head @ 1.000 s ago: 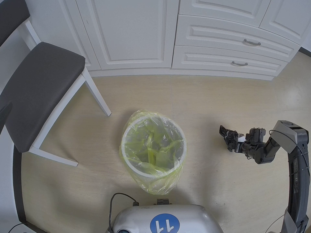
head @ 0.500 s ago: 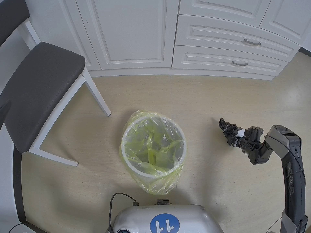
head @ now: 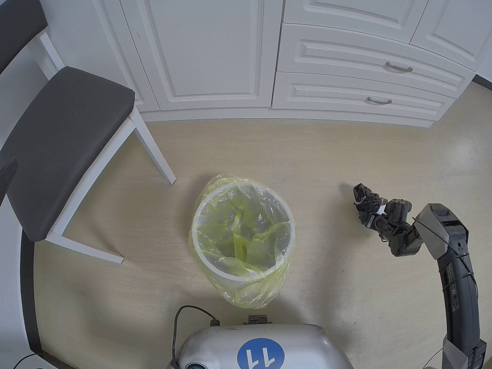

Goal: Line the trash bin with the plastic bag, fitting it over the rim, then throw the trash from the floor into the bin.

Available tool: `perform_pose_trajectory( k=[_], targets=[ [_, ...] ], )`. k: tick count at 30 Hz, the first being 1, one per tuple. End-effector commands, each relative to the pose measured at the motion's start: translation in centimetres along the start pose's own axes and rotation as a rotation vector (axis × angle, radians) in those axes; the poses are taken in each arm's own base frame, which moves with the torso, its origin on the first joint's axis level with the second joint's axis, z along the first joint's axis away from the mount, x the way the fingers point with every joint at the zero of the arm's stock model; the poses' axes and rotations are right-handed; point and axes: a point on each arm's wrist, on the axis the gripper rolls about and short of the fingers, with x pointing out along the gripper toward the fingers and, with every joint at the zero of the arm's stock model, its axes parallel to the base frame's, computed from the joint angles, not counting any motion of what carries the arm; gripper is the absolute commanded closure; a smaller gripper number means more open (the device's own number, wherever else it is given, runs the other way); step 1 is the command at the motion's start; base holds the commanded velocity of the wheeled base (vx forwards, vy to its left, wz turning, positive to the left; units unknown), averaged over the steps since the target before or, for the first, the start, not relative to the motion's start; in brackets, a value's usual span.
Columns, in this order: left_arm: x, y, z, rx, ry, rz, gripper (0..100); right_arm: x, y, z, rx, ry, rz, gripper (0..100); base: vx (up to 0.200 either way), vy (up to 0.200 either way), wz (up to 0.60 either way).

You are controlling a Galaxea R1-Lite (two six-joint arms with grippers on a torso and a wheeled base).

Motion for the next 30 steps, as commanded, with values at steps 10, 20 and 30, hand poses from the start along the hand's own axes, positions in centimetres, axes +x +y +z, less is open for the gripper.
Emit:
perform_pose_trajectory(
  k=[10, 20, 30],
  targets=[
    [0.0, 0.0, 0.0, -0.002, 0.0, 0.0, 0, 0.7, -0.3, -0.6, 0.018, -0.006, -0.002, 100, 0.0, 0.0, 0.0],
    [0.0, 0.0, 0.0, -0.002, 0.001, -0.003, 0, -3.4, 1.4, 4.6, 0.04, -0.009, 0.029, 100, 0.0, 0.0, 0.0],
    [-0.1, -0.1, -0.1, -0.002, 0.011, -0.032, 0, -13.4, 5.0, 9.8, -0.125, -0.022, 0.217, 100, 0.0, 0.0, 0.0]
  ],
)
